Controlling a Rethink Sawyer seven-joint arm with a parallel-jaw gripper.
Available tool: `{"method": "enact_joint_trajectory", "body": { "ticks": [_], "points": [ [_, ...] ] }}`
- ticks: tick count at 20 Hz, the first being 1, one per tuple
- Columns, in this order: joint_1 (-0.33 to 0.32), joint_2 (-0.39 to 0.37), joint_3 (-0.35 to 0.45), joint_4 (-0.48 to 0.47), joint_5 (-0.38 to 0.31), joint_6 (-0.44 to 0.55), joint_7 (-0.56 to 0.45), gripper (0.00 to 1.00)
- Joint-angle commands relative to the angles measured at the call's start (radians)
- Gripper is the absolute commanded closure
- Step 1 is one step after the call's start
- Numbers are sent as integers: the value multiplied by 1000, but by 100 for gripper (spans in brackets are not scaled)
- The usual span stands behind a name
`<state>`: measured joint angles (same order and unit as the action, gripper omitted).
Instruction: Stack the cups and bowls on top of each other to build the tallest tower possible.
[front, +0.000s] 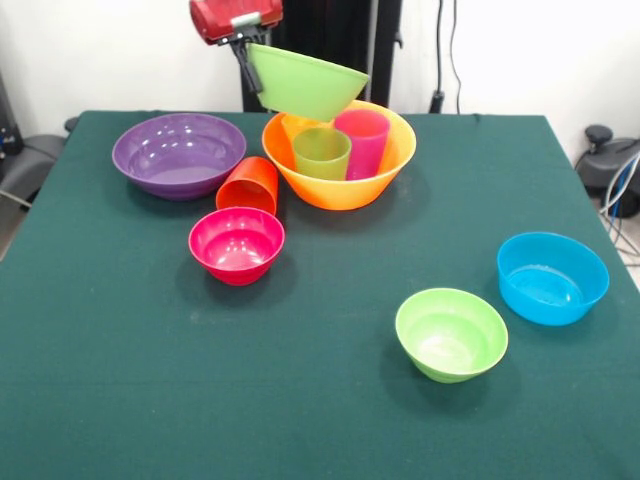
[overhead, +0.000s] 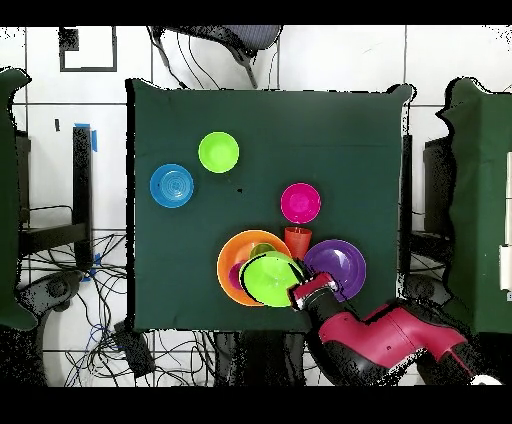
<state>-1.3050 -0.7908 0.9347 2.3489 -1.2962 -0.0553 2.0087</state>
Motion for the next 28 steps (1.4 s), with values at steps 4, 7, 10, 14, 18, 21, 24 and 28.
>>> {"method": "enact_joint_trajectory", "body": {
  "ticks": [4, 7, 10, 14, 18, 21, 24, 28],
  "points": [
    [52, 57, -8, -48, -59, -23, 61, 100],
    [20, 98, 46, -35, -45, 30, 81, 100],
    [-33, 170, 113, -26, 1, 129, 36, 100],
    [-103, 273, 169, -32, 73, 230, -76, 100],
    [-145, 324, 187, -38, 101, 271, -154, 100],
    [-177, 370, 198, -48, 135, 312, -214, 100],
    [-183, 376, 204, -52, 142, 326, -236, 100],
    [-190, 377, 205, -53, 127, 333, -253, 100]
  ]
}}
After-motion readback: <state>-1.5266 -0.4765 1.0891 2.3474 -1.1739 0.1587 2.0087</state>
